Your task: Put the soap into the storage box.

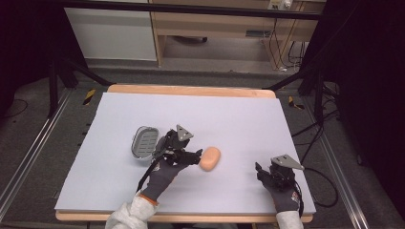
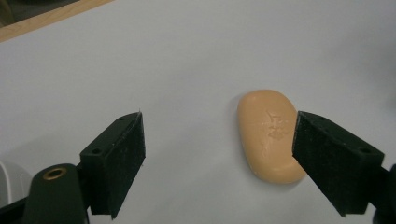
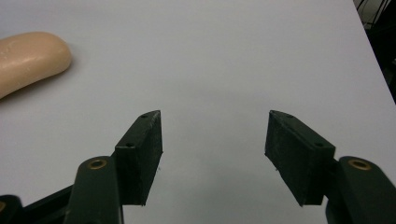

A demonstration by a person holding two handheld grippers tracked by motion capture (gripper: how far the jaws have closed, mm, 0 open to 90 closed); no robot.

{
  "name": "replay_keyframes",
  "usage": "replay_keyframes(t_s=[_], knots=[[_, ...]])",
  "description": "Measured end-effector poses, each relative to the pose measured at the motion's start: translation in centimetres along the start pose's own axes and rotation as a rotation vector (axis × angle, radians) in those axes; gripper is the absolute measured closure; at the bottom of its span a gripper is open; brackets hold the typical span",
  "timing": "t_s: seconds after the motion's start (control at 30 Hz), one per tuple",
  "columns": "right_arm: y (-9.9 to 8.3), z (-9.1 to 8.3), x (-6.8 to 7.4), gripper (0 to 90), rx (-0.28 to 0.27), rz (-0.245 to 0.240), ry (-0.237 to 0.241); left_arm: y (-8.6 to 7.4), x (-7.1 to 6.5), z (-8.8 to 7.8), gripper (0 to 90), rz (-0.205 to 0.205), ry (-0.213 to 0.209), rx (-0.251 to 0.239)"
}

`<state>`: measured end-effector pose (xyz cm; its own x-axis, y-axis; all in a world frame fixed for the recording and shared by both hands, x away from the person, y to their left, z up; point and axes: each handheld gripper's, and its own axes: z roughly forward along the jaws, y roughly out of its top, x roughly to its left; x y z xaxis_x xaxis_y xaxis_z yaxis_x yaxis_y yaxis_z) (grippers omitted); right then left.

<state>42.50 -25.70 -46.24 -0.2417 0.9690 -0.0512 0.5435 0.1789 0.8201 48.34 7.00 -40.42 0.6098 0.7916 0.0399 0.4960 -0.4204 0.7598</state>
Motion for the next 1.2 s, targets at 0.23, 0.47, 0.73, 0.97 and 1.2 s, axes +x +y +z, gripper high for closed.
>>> replay_keyframes(t_s=[0.23, 0.47, 0.73, 0.97, 1.2], knots=[[0.0, 0.0, 0.0, 36.8, 0.003, 0.001, 0.005, 0.2, -0.5, 0.8, 16.7, 0.006, -0.003, 0.016], [0.0, 0.1, 0.0, 37.5, 0.006, 0.000, 0.010, 0.4, -0.9, 1.7, 16.9, 0.008, -0.011, 0.024], [0.0, 0.1, 0.0, 39.2, 0.006, 0.001, 0.010, 0.3, -1.5, 2.8, 17.1, 0.008, -0.021, 0.046], [0.0, 0.2, 0.0, 41.5, 0.011, -0.001, 0.014, 0.3, -1.9, 3.7, 17.0, 0.011, -0.027, 0.068], [0.0, 0.2, 0.0, 43.3, 0.014, -0.001, 0.017, 0.3, -2.4, 4.3, 17.0, 0.016, -0.037, 0.082]])
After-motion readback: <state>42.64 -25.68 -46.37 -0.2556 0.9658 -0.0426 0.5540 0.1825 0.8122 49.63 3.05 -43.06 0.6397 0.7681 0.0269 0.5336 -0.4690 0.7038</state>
